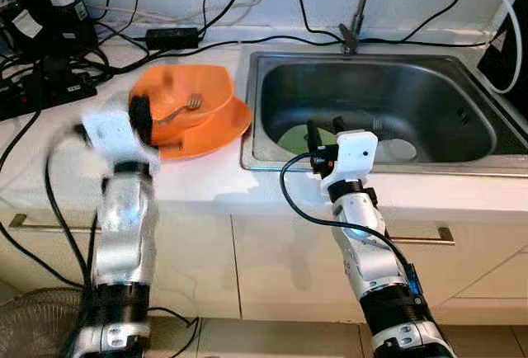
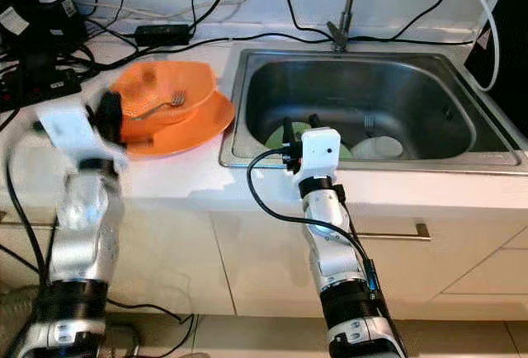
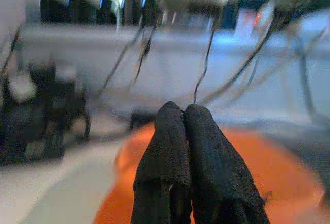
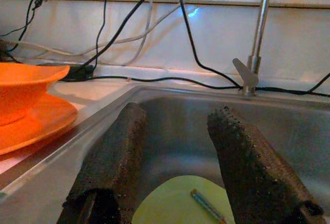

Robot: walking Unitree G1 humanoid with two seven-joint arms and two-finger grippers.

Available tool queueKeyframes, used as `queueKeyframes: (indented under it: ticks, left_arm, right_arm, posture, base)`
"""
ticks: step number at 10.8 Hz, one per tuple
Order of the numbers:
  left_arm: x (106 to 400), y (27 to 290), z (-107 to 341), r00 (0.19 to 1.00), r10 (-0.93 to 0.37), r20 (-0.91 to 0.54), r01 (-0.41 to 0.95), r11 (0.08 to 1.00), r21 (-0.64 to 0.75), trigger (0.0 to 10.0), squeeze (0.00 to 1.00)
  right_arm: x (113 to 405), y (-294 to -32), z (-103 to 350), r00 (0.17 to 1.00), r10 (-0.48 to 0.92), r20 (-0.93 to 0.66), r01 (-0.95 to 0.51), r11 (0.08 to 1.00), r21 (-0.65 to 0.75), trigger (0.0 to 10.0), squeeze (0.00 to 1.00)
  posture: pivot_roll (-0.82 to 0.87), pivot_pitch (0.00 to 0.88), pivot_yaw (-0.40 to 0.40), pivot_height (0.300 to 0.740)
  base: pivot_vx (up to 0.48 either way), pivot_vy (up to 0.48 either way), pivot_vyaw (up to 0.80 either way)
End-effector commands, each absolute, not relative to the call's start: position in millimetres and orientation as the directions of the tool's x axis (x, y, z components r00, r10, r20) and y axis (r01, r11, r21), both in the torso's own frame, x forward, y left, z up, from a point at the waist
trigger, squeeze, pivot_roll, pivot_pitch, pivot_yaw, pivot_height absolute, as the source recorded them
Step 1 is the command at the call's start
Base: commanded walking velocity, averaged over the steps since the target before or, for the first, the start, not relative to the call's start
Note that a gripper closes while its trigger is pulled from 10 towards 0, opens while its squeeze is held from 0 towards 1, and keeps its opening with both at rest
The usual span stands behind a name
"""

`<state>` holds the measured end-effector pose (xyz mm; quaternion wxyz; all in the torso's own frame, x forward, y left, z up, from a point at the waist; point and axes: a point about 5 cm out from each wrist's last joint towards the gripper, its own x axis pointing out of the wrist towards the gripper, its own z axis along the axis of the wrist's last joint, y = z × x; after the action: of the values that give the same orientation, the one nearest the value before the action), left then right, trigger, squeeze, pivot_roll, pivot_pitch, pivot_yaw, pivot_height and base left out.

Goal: Kitchen organization

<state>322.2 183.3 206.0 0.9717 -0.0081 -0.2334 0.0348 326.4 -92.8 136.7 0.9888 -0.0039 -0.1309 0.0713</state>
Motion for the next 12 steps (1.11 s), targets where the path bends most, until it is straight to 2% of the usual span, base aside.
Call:
queueKeyframes:
  ticks: [1,2,4,6,7,8,9,10,12]
  left_arm:
    - [320.7,172.2,235.2,0.832,0.01,0.555,-0.018,1.0,0.01,0.0,0.0]
    - [319.7,160.9,251.7,0.805,-0.046,0.592,0.038,0.999,0.025,10.0,0.0]
    - [315.7,129.1,263.1,0.778,-0.203,0.595,0.219,0.975,0.045,10.0,0.0]
    - [311.5,97.9,255.0,0.77,-0.345,0.537,0.385,0.922,0.04,10.0,0.0]
    - [308.7,84.4,246.5,0.764,-0.417,0.493,0.462,0.886,0.033,10.0,0.0]
    - [307.4,76.3,236.7,0.763,-0.471,0.443,0.513,0.858,0.028,10.0,0.0]
    - [307.0,74.0,231.8,0.763,-0.493,0.418,0.533,0.846,0.024,10.0,0.0]
    - [306.0,70.9,224.8,0.761,-0.529,0.375,0.561,0.828,0.028,10.0,0.0]
    - [304.7,69.1,219.8,0.763,-0.549,0.341,0.578,0.816,0.021,10.0,0.0]
  right_arm:
    - [329.0,-89.8,141.0,0.95,0.15,0.273,-0.144,0.989,-0.04,10.0,0.0]
    - [329.2,-88.9,141.0,0.95,0.151,0.273,-0.145,0.989,-0.04,10.0,0.0]
    - [330.5,-90.2,140.6,0.951,0.146,0.272,-0.14,0.989,-0.044,10.0,0.0]
    - [332.0,-93.0,139.9,0.952,0.142,0.269,-0.132,0.99,-0.058,10.0,0.0]
    - [332.8,-95.3,141.1,0.948,0.146,0.282,-0.119,0.987,-0.109,10.0,1.0]
    - [334.2,-97.2,142.6,0.944,0.154,0.291,-0.107,0.979,-0.171,10.0,1.0]
    - [335.1,-97.7,143.7,0.94,0.164,0.298,-0.102,0.972,-0.214,10.0,0.89]
    - [337.5,-99.4,145.4,0.935,0.182,0.305,-0.094,0.955,-0.281,10.0,0.0]
    - [338.3,-97.5,149.9,0.917,0.22,0.334,-0.089,0.926,-0.366,10.0,0.0]
  posture:
    - [0.13,0.0,0.013,0.74]
    - [0.13,0.0,0.017,0.74]
    - [0.13,0.0,0.022,0.74]
    - [0.12,0.0,0.027,0.74]
    - [0.12,0.0,0.032,0.74]
    - [0.12,0.0,0.034,0.74]
    - [0.12,0.0,0.035,0.74]
    - [0.12,0.0,0.034,0.74]
    - [0.12,0.0,0.03,0.74]
  base:
    - [0.0,0.0,0.0]
    - [0.0,0.0,0.0]
    - [0.0,0.0,0.0]
    - [0.0,0.0,0.0]
    - [0.0,0.0,0.0]
    - [0.0,0.0,0.0]
    - [0.0,0.0,0.0]
    - [0.0,0.0,0.0]
    - [0.0,0.0,0.0]
